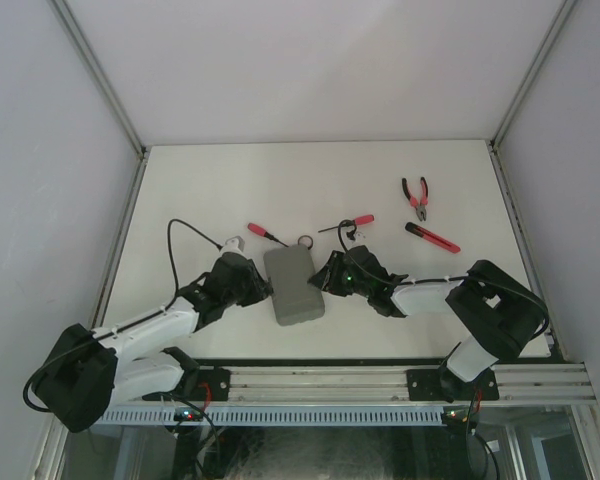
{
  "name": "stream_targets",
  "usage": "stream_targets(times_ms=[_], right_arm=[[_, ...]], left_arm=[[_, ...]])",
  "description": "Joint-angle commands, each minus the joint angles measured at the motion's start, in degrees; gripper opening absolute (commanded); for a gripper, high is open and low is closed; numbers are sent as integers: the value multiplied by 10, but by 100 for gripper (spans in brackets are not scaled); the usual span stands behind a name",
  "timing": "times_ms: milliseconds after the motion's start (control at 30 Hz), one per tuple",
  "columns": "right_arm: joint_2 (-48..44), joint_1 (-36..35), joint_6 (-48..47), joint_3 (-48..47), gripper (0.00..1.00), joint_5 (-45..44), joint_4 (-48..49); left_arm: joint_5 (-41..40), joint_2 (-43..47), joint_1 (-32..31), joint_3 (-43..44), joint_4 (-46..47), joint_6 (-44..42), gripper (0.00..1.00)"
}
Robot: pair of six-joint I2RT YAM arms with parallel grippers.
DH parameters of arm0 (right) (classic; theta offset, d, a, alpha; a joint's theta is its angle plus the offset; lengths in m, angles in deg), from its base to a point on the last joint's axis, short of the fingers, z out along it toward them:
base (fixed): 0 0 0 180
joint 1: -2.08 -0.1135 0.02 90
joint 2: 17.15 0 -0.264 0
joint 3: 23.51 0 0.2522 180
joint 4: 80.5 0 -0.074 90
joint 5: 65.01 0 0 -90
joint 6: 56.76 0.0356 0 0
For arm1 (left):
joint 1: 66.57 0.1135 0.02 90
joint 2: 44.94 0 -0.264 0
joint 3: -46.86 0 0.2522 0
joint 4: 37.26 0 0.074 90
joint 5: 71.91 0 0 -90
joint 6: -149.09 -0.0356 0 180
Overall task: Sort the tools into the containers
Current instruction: Open the storage box at the center of the board.
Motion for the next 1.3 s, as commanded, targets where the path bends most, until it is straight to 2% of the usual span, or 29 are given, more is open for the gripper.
stream_targets(times_ms=[0, 267, 633, 800, 933, 1267], right_arm=[[48, -2, -59, 44, 13, -33, -199], [48, -4, -60, 44, 13, -33, -200], [43, -5, -61, 45, 13, -34, -202], [21, -7, -74, 45, 14, -31, -201], [-30, -7, -93, 44, 16, -17, -201], [-165, -5, -117, 17, 28, -33, -270]], left_arm=[[-5, -5, 9, -16, 23, 4, 27], [-9, -3, 23, -20, 26, -3, 22], [3, 14, 39, -25, 40, -29, 0], [5, 14, 39, -21, 37, -43, 0], [21, 12, 39, -16, 37, -70, 0], [61, 26, 39, -4, 36, -115, 0]])
